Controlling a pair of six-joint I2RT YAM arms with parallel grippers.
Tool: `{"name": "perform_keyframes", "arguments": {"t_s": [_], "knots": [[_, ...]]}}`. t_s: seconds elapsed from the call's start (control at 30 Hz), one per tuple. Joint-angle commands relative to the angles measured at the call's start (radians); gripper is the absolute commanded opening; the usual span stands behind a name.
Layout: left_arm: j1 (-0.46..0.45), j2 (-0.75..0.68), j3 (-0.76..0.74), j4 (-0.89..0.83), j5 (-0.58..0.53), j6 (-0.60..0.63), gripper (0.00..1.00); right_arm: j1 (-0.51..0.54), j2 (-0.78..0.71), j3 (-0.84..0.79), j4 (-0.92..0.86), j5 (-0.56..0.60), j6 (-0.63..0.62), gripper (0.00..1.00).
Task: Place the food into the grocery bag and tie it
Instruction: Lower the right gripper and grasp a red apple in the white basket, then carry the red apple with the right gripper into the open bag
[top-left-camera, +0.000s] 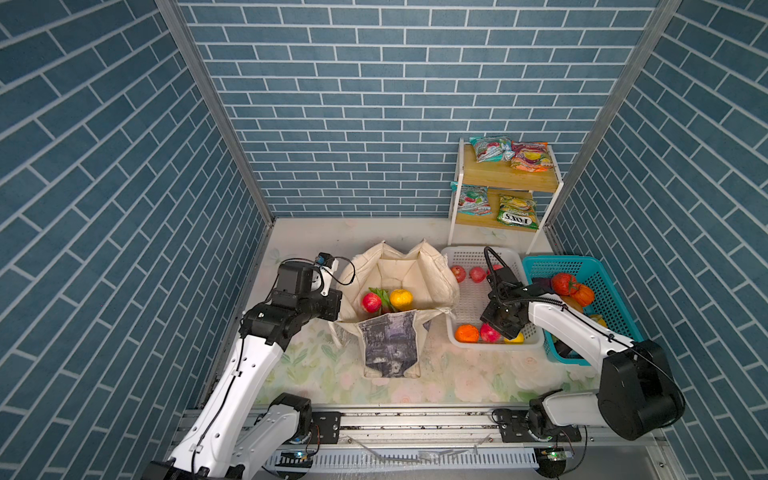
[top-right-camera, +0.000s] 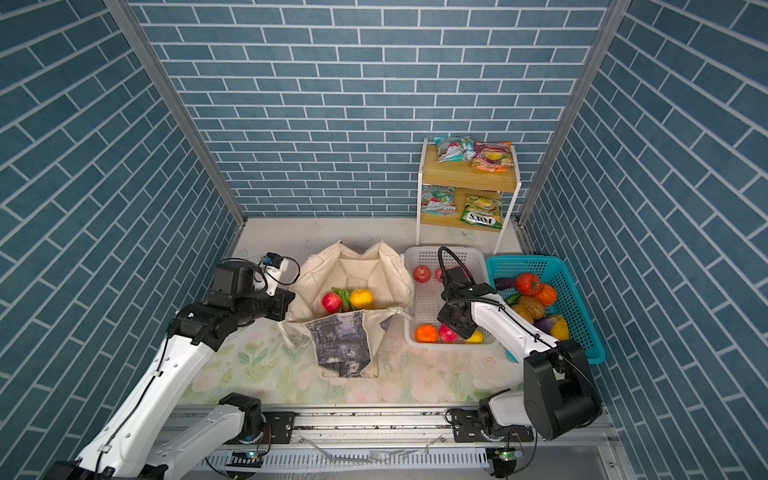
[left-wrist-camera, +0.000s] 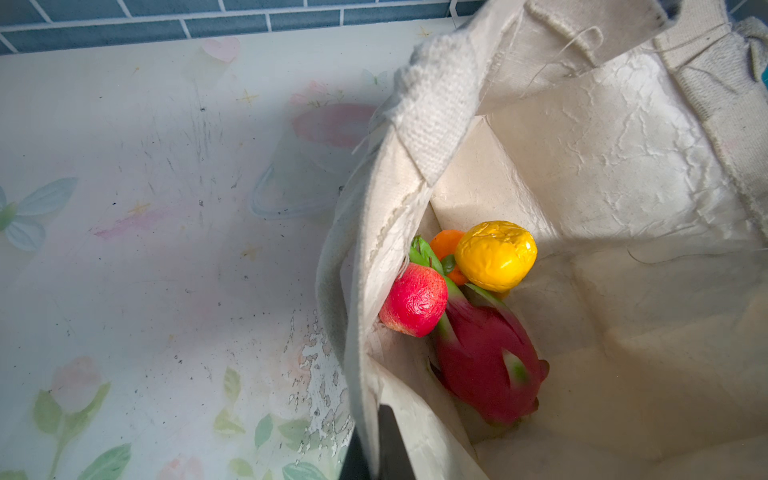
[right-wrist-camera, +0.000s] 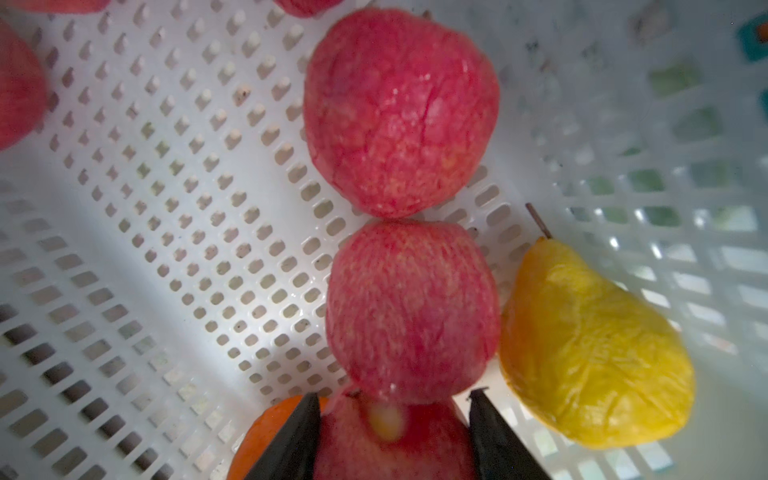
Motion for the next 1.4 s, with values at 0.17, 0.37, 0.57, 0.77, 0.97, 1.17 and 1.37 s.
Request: {"name": "perform_keyframes", "arguments": {"t_s": [0.17,0.37,0.57,0.77,0.97,1.17,1.37], "knots": [[0.005,-0.010,-0.010,0.021,0.007,-0.002,0.00,-0.009,-0.055,0.085,-0.081,0.043,-0.038,0.49],[0.005,-0.010,-0.010,0.020,0.006,-0.002,0.00,-0.011,-0.076,0.150,-0.099,0.057,-0.066,0.49],[0.005,-0.013,-0.010,0.020,0.006,-0.002,0.00,-0.013,-0.075,0.247,-0.113,0.061,-0.093,0.49],[0.005,-0.013,-0.010,0.020,0.006,-0.002,0.00,-0.014,-0.054,0.274,-0.100,0.065,-0.098,0.49],[0.005,-0.014,-0.012,0.021,0.006,-0.002,0.00,-0.014,-0.039,0.270,-0.076,0.047,-0.096,0.49],[0.005,-0.013,-0.011,0.020,0.006,-0.002,0.00,-0.015,-0.041,0.288,-0.075,0.043,-0.098,0.49],[0.005,-0.011,-0.011,0.021,0.006,-0.002,0.00,-0.014,-0.050,0.384,-0.083,0.035,-0.115,0.48]]}}
